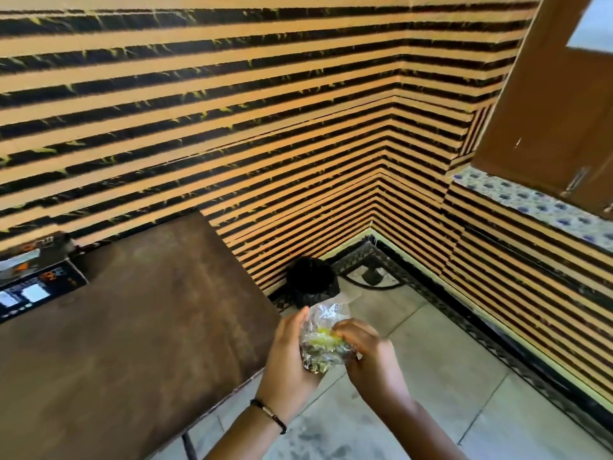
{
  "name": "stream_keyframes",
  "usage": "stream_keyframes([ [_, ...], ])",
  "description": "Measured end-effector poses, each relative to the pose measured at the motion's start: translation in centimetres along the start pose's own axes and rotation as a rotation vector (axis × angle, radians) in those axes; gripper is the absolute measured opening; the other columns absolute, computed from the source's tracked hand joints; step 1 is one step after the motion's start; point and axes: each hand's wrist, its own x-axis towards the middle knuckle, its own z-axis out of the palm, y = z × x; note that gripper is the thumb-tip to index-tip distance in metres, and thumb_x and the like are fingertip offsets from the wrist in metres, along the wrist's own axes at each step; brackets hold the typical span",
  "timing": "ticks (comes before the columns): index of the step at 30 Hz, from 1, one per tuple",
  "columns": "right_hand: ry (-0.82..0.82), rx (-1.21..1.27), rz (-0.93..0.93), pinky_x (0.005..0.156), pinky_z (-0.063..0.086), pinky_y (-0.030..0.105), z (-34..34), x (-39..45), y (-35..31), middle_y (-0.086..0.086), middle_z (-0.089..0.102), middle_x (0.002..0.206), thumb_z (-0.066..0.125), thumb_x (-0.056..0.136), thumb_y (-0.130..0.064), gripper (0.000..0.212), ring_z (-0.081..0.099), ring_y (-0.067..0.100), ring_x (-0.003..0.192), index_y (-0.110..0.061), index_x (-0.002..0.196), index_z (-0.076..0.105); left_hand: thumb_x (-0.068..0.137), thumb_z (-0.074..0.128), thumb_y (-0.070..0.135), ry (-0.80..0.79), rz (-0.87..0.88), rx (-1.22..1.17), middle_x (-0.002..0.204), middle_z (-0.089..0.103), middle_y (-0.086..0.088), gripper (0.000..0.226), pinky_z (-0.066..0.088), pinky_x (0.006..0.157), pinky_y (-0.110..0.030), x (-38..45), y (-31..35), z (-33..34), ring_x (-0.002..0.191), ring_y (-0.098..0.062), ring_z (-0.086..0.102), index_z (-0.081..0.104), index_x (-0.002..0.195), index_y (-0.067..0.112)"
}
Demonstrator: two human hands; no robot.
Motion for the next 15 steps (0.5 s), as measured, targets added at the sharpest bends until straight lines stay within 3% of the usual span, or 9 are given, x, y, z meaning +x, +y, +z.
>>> stream_keyframes([
  [5, 0.034, 0.017, 0.061, 0.08, 0.044, 0.006, -0.6, 1.7, 3.3, -0.002, 0.069, 0.092, 0.051, 0.055, 0.014, 0.051, 0.06, 0.006, 0.089, -0.022, 0.09, 0.064, 0.065, 0.08, 0.004, -0.033, 0.012, -0.021, 0.119, 0.04, 0.01, 0.084, 0.031, 0.091, 0.004, 3.4, 0.2, 2.0, 0.113, -0.005, 0.049, 0.037, 0.136, 0.015],
  [9, -0.029, 0.005, 0.064, 0.085, 0.042, 0.005, -1.1, 5.4, 6.1, -0.003, 0.067, 0.101, 0.055, 0.062, 0.01, 0.047, 0.059, 0.007, 0.096, -0.016, 0.099, 0.066, 0.064, 0.082, 0.007, -0.027, 0.036, -0.017, 0.118, 0.042, 0.011, 0.084, 0.034, 0.094, -0.001, 8.2, -0.3, 3.2, 0.113, -0.005, 0.049, 0.038, 0.135, 0.015],
  [12, -0.124, -0.014, 0.072, 0.087, 0.037, 0.002, -1.6, 8.9, 8.1, -0.005, 0.064, 0.113, 0.056, 0.071, -0.002, 0.046, 0.055, 0.005, 0.103, -0.023, 0.112, 0.058, 0.063, 0.083, 0.01, -0.005, 0.033, -0.008, 0.122, 0.042, 0.006, 0.085, 0.035, 0.094, -0.002, 12.4, -1.4, 3.9, 0.112, -0.005, 0.051, 0.038, 0.135, 0.016],
  [15, -0.21, -0.047, 0.054, 0.089, 0.042, 0.014, -2.1, 13.0, 9.8, -0.009, 0.058, 0.122, 0.06, 0.078, -0.02, 0.051, 0.053, 0.006, 0.108, -0.034, 0.125, 0.044, 0.063, 0.082, 0.007, 0.008, 0.02, -0.042, 0.125, 0.042, 0.006, 0.087, 0.039, 0.095, -0.006, 17.1, -2.1, 4.4, 0.115, -0.005, 0.051, 0.035, 0.134, 0.025],
])
